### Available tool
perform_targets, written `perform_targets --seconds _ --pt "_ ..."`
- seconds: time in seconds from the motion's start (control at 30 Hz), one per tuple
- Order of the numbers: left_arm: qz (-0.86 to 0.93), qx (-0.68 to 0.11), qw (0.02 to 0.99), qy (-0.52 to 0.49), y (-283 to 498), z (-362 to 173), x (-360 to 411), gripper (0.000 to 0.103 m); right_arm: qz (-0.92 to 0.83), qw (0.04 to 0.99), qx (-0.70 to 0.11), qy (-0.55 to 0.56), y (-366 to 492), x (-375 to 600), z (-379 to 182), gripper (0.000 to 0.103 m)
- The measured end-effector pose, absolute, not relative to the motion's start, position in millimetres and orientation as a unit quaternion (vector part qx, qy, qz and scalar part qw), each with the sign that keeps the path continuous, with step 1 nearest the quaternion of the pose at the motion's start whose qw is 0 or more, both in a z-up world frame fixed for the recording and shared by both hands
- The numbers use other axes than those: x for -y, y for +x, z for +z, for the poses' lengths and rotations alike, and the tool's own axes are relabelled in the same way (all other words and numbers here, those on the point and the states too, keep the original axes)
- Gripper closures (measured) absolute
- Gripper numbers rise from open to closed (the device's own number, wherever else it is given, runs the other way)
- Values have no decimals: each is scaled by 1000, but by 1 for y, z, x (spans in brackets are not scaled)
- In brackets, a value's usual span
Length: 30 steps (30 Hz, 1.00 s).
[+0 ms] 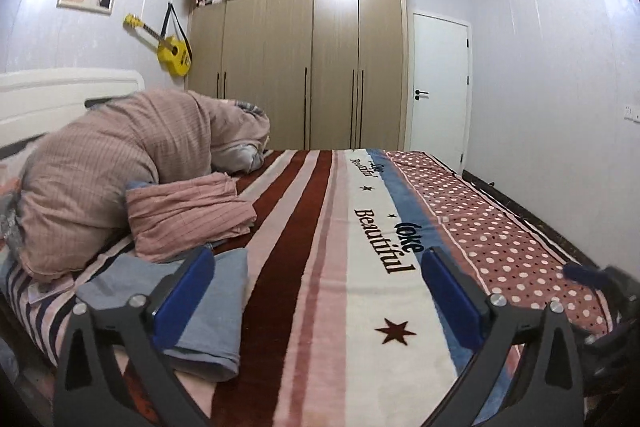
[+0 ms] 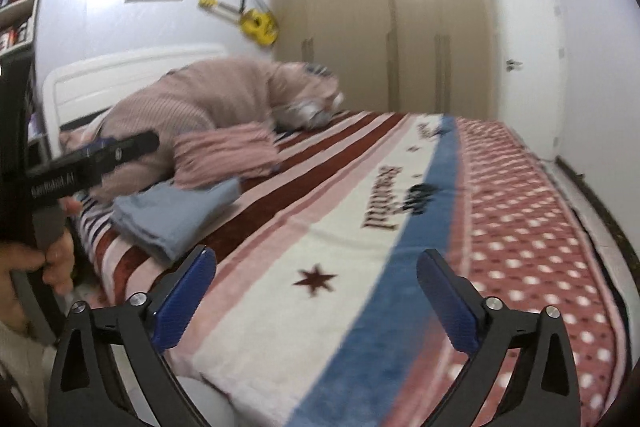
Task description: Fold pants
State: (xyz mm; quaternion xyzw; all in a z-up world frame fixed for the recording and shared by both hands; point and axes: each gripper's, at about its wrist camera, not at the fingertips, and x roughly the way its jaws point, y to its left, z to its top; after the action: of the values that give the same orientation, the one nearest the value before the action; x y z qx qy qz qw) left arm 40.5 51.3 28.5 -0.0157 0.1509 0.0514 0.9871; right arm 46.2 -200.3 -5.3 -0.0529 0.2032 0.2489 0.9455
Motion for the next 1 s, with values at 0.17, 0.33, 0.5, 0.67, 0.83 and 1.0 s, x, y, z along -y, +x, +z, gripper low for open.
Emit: perform_targets --seconds 0.17,0.33,0.5,0.67,0.83,1.0 --pt "33 -142 989 -20 34 30 -35 1 214 961 -167 -57 26 227 12 1" --pt "24 -144 989 -26 32 30 -31 1 200 967 -146 -52 13 239 24 1" --pt "16 -148 988 -27 32 29 -29 1 201 967 -147 -49 9 242 28 1" --pt "12 -151 988 -32 32 29 -29 1 200 967 -150 -44 10 244 28 1" --pt "14 -149 988 -28 28 29 -29 1 201 967 -151 -44 9 244 28 1" --pt "12 -143 989 -31 24 32 -28 1 202 967 -151 -40 9 243 27 1"
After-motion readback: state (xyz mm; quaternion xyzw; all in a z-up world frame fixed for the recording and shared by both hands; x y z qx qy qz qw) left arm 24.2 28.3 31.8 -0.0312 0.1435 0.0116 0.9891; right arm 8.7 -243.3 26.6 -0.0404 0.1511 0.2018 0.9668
